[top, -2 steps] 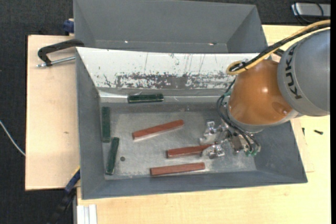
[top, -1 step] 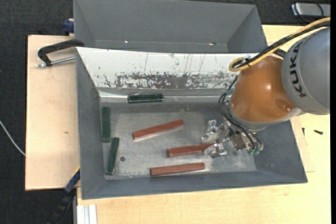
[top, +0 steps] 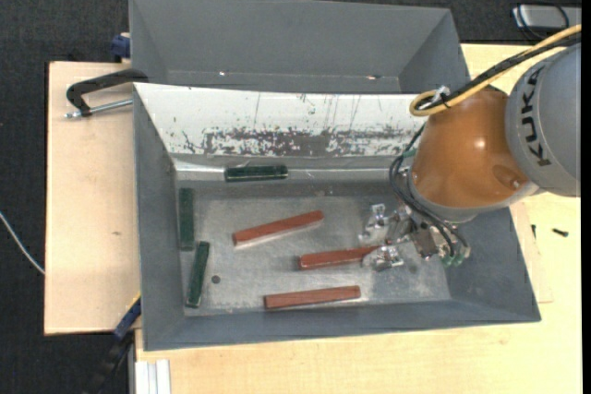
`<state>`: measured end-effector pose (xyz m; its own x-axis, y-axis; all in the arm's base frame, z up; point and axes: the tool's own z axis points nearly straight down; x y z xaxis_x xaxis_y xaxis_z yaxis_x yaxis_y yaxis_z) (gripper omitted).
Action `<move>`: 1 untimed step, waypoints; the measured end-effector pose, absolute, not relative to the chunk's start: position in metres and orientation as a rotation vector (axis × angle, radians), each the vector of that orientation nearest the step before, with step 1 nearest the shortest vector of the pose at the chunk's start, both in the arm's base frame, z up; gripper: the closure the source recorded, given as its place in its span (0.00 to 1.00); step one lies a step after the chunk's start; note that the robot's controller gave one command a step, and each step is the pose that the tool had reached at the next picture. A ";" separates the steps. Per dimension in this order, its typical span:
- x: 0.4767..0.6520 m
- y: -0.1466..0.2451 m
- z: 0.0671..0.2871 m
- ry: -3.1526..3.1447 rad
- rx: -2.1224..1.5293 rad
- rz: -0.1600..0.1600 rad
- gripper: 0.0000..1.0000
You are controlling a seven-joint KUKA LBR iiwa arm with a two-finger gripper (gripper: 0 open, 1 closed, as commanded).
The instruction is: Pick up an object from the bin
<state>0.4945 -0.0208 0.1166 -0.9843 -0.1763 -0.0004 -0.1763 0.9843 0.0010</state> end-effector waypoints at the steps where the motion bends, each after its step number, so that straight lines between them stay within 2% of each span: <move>1: 0.496 -0.021 0.130 3.123 -0.277 0.000 1.00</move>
Offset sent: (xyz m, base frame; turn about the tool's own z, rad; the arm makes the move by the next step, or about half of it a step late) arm -0.0001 0.0000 0.0802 0.0000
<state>0.4960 -0.0207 0.1305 -0.9844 -0.1760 -0.0067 -0.1760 0.9844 -0.0004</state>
